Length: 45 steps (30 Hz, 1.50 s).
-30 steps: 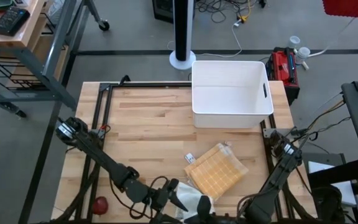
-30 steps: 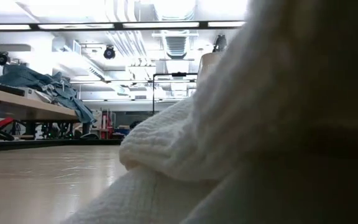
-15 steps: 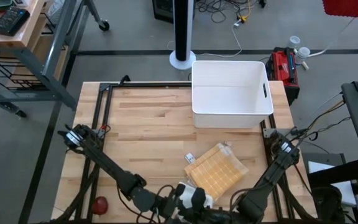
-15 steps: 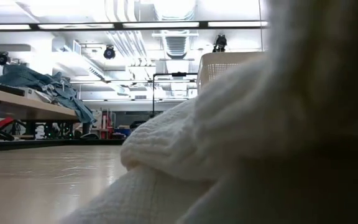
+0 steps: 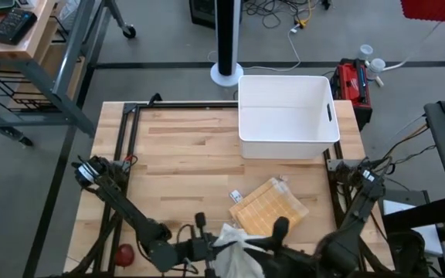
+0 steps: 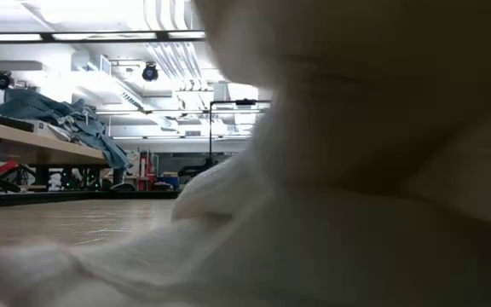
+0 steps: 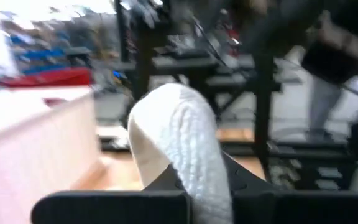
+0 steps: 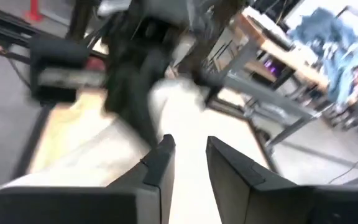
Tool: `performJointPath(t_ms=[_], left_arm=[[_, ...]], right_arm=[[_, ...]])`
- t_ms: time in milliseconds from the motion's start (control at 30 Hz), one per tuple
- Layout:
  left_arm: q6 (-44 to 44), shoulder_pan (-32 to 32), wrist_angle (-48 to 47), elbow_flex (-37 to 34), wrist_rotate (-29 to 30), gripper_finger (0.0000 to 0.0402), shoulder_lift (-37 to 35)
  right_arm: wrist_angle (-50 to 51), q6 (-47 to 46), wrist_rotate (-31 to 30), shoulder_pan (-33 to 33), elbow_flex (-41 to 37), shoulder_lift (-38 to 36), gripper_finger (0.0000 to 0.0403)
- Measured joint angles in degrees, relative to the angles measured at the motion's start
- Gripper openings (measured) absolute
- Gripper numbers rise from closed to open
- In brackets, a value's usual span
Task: Fold towel
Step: Fold the white checkered towel
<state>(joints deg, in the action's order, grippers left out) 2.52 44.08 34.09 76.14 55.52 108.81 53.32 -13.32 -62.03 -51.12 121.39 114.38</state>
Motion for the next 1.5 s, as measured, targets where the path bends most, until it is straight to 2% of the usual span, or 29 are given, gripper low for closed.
performJointPath(t_ms=[167,267,367,567,700,933,1133,1367,1500], left_arm=[[7.94,0.49,11.01,0.02,2.6,0.0001,-0.95],[13.69,0.33,18.39,0.02,2.86,0.0001,-0.95],[18.01,0.19,22.53,0.02,4.64,0.0001,-1.0],[19.95,-0.68,23.38,0.02,9.2,0.0,-1.0],[19.51,-0.81,22.87,-0.25,12.19,0.0,-1.0],[18.67,-0.86,22.29,-0.4,13.41,0.0,-1.0],[18.39,-0.85,21.15,-0.11,21.57,0.0,-1.0],[15.78,-0.86,21.18,-0.11,16.71,0.0,-1.0],[15.42,-0.72,21.0,-0.11,15.97,0.0,-1.0]], right_arm=[[7.28,-14.46,0.53,-1.88,-1.02,0.53,0.0096],[7.05,-20.85,0.4,-2.04,-2.54,0.84,0.0099],[5.93,-23.43,0.86,-1.9,-4.28,2.72,0.011],[1.54,-24.2,0.68,0.94,-4.42,5.44,0.0153],[-3.52,-23.85,4.33,2.73,-4.46,6.32,0.0184],[-4.67,-29.94,6.08,5.24,-4.46,6.28,0.0217],[-6.51,-31.75,8.07,6.04,-4.46,6.28,0.0224],[-6.73,-31.86,8.03,8.66,-5.86,6.28,0.0214],[-6.78,-32.11,7.95,10.06,-8.27,6.28,0.0196]])
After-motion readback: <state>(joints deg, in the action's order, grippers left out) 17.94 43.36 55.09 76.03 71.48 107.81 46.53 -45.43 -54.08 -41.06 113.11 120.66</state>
